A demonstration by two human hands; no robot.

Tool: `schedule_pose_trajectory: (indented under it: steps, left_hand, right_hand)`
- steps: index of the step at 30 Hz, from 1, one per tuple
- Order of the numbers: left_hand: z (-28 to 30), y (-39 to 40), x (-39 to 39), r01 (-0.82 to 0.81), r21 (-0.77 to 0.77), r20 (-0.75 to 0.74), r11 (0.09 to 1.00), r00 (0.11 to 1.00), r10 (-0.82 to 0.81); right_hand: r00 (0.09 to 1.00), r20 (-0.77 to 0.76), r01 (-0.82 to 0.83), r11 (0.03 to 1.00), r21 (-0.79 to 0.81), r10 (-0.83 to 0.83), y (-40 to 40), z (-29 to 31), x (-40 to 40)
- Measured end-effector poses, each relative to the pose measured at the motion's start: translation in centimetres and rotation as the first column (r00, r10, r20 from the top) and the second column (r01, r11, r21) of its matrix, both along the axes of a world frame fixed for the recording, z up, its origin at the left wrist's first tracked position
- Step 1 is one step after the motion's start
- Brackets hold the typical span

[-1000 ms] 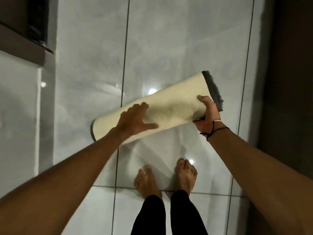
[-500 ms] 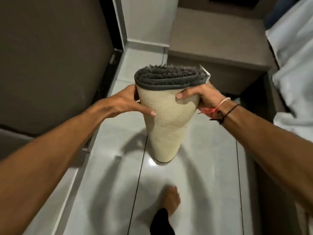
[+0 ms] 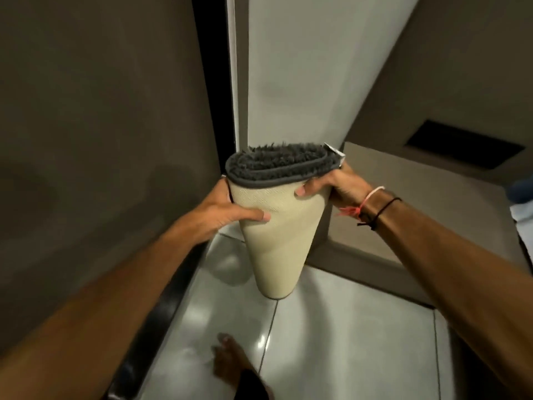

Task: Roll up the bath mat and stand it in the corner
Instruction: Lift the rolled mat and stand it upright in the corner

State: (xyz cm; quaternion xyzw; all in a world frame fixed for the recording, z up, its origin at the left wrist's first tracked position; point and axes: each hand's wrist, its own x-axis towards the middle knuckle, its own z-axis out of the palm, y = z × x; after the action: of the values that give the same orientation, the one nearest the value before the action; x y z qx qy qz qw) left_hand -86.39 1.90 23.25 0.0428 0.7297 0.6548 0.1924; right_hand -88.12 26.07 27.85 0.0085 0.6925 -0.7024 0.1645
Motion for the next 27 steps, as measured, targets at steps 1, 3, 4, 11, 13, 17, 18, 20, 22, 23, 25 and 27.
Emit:
schedule_pose_trajectory:
  steps: [1, 3, 4, 11, 13, 17, 18, 20, 22, 23, 25, 27]
  left_hand:
    - [-0.5, -0.1, -2.4, -0.018, 0.017, -0.008, 1.0, 1.0, 0.018]
    - [-1.6, -0.1, -6.1, -0.07, 0.033, -0.018, 0.997, 0.997, 0.07]
    - [-1.9, 0.1, -7.6, -0.102, 0.028, -0.024, 0.994, 0.994, 0.102]
    - [-4.6, 1.1, -18.1, -0.208, -0.032, 0.113, 0.978, 0.971, 0.211]
    - [-5.7, 1.6, -21.2, -0.219, -0.033, 0.149, 0.975, 0.964, 0.222]
    - [-8.5, 3.0, -26.1, -0.308, -0.05, 0.199, 0.95, 0.929, 0.312]
    - [-9.1, 3.5, -27.3, -0.334, -0.055, 0.215, 0.941, 0.916, 0.338]
    - [-10.3, 4.3, -28.9, -0.374, -0.058, 0.252, 0.926, 0.892, 0.376]
    - [-10.7, 4.8, -30.0, -0.395, -0.083, 0.268, 0.915, 0.875, 0.402]
    - [-13.3, 6.4, -33.4, -0.406, -0.112, 0.325, 0.907, 0.848, 0.419]
    - [-13.3, 6.4, -33.7, -0.414, -0.133, 0.32, 0.901, 0.842, 0.434]
    - [-13.5, 5.8, -34.0, -0.403, -0.143, 0.305, 0.904, 0.851, 0.428]
  right_hand:
    - [1.0, 0.004, 0.006, 1.0, 0.006, -0.006, 0.1, -0.3, -2.7]
    - [1.0, 0.006, 0.025, 0.999, 0.023, -0.025, -0.2, -1.1, -7.2]
    - [0.999, 0.018, 0.042, 0.999, 0.025, -0.043, -0.3, -1.3, -8.9]
    - [0.99, 0.054, 0.131, 0.99, 0.05, -0.134, -0.2, -4.8, -18.5]
    - [0.981, 0.07, 0.181, 0.983, 0.026, -0.183, 0.2, -6.2, -21.2]
    - [0.974, 0.105, 0.202, 0.979, -0.001, -0.2, 0.8, -8.8, -26.0]
    - [0.971, 0.112, 0.21, 0.978, 0.01, -0.21, 0.9, -9.3, -27.3]
    - [0.964, 0.141, 0.227, 0.974, 0.012, -0.226, 1.6, -10.8, -29.5]
    - [0.965, 0.145, 0.217, 0.976, 0.02, -0.218, 1.7, -11.6, -31.2]
    - [0.952, 0.207, 0.224, 0.974, 0.032, -0.226, 3.1, -14.3, -34.9]
    - [0.956, 0.221, 0.181, 0.98, 0.085, -0.195, 2.9, -14.9, -35.4]
    - [0.956, 0.201, 0.199, 0.976, 0.086, -0.213, 2.3, -15.0, -35.9]
